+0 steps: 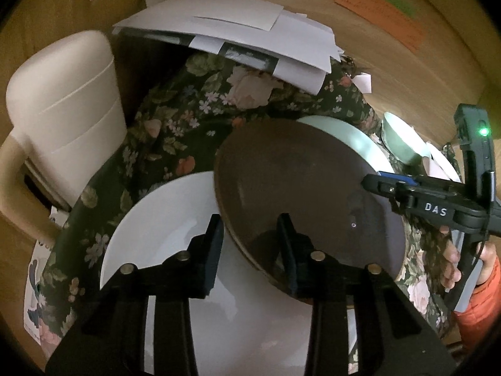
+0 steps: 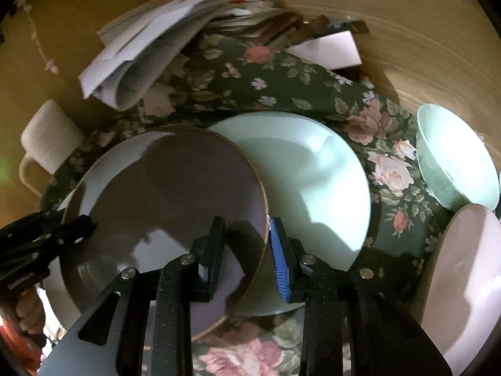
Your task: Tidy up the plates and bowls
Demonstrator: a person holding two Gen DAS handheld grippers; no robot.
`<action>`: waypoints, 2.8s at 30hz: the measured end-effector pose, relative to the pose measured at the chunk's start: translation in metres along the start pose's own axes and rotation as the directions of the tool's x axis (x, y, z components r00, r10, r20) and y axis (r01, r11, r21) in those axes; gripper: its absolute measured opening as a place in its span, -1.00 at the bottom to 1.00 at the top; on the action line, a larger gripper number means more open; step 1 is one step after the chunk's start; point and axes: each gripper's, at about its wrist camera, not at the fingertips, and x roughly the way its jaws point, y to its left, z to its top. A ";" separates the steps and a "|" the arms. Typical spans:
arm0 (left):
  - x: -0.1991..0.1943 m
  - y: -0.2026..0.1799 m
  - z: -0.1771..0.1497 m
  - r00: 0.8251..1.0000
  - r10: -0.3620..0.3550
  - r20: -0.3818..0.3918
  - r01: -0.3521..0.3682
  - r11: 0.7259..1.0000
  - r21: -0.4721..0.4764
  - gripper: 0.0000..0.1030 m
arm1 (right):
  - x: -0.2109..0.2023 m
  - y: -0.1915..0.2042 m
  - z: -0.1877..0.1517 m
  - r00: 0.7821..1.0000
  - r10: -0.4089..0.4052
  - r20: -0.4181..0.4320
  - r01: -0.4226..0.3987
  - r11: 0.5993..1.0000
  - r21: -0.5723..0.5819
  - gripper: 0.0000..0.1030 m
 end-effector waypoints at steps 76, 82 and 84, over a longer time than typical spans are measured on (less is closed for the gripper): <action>-0.061 -0.095 -0.049 0.992 -0.096 0.078 0.084 0.986 0.141 -0.31 | -0.131 -0.033 -0.099 0.981 -0.044 0.187 0.009 0.984 0.180 -0.41; -0.062 -0.109 -0.063 0.992 -0.108 0.063 0.097 0.983 0.159 -0.31 | -0.138 -0.040 -0.115 0.981 -0.054 0.185 0.014 0.978 0.208 -0.41; -0.061 -0.113 -0.067 0.992 -0.110 0.056 0.100 0.981 0.165 -0.31 | -0.139 -0.044 -0.121 0.982 -0.057 0.183 0.017 0.976 0.216 -0.41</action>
